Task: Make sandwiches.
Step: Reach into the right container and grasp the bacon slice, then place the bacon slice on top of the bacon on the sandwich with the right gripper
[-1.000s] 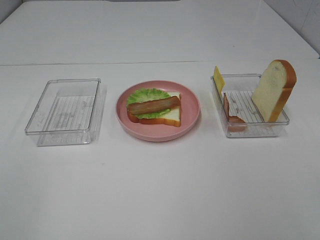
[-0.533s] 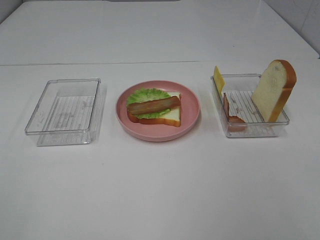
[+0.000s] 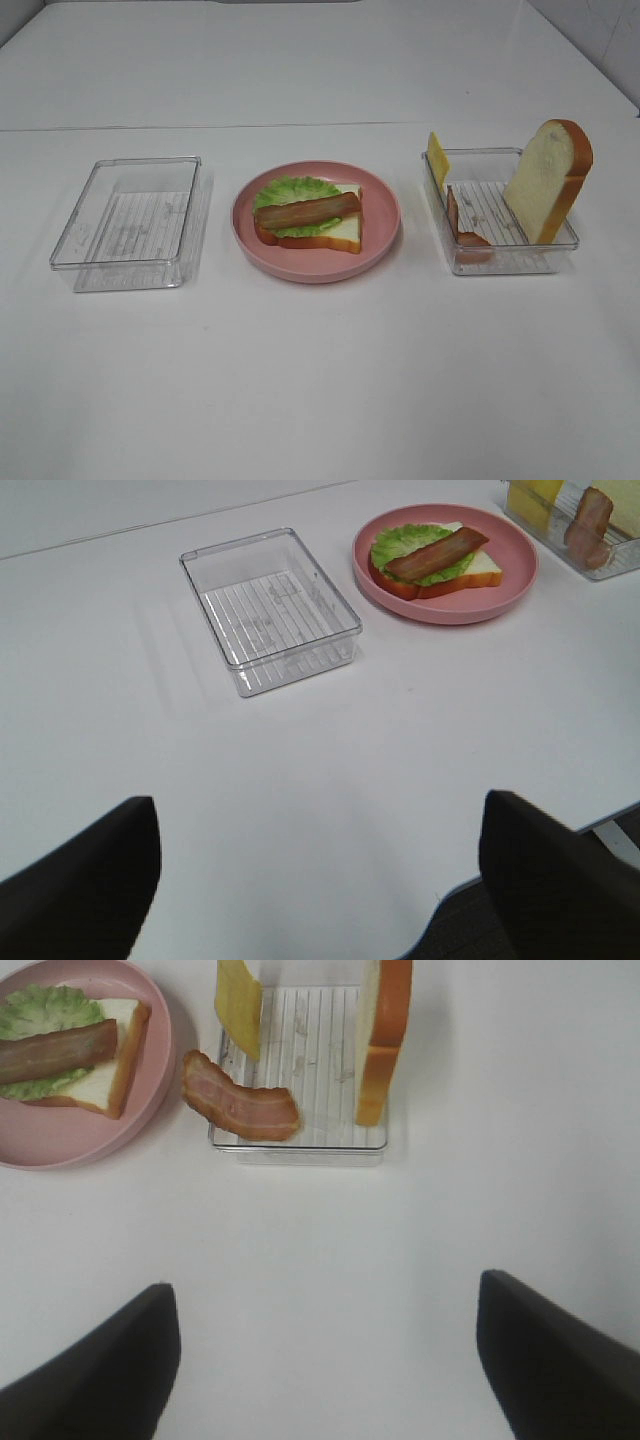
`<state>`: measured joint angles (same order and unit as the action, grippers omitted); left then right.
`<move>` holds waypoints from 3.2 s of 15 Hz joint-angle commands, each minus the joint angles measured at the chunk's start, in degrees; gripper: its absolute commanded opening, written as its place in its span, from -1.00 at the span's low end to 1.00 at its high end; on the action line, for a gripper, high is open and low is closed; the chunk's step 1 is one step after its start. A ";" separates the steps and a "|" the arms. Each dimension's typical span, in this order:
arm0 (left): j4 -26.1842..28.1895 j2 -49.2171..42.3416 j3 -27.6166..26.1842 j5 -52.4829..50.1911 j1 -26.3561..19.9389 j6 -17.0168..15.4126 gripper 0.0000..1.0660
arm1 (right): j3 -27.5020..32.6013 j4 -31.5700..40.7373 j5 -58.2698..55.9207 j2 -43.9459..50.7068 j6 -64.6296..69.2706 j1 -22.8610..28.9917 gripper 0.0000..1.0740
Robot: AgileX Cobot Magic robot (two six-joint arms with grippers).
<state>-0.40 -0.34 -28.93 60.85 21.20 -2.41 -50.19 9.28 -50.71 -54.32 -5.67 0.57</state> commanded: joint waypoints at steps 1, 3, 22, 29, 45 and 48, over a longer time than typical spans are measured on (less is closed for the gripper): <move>0.40 -1.15 0.34 -0.92 -0.06 1.38 0.54 | -6.88 5.39 -0.40 -12.03 -5.04 0.17 0.42; 0.40 -1.15 0.34 -0.92 -0.06 1.83 0.54 | -14.38 10.14 -2.64 -24.92 -9.11 1.26 0.42; 0.40 -1.15 0.34 -0.92 -0.06 1.89 0.54 | -40.16 8.14 -8.88 -66.46 0.34 10.89 -0.08; 0.40 -1.15 0.34 -0.92 -0.06 1.89 0.54 | -40.28 8.48 -9.00 -66.06 0.34 10.89 -1.00; 0.40 -1.15 0.34 -0.92 -0.06 2.06 0.54 | -40.28 53.51 -3.15 -55.41 -25.84 16.62 -1.00; 0.40 -1.15 0.34 -0.92 -0.06 2.06 0.54 | -40.28 58.50 3.04 -59.82 -27.22 19.65 -1.00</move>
<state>-0.34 -0.34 -28.93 60.56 21.20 -0.57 -90.13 66.18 -49.05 -113.62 -31.74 19.94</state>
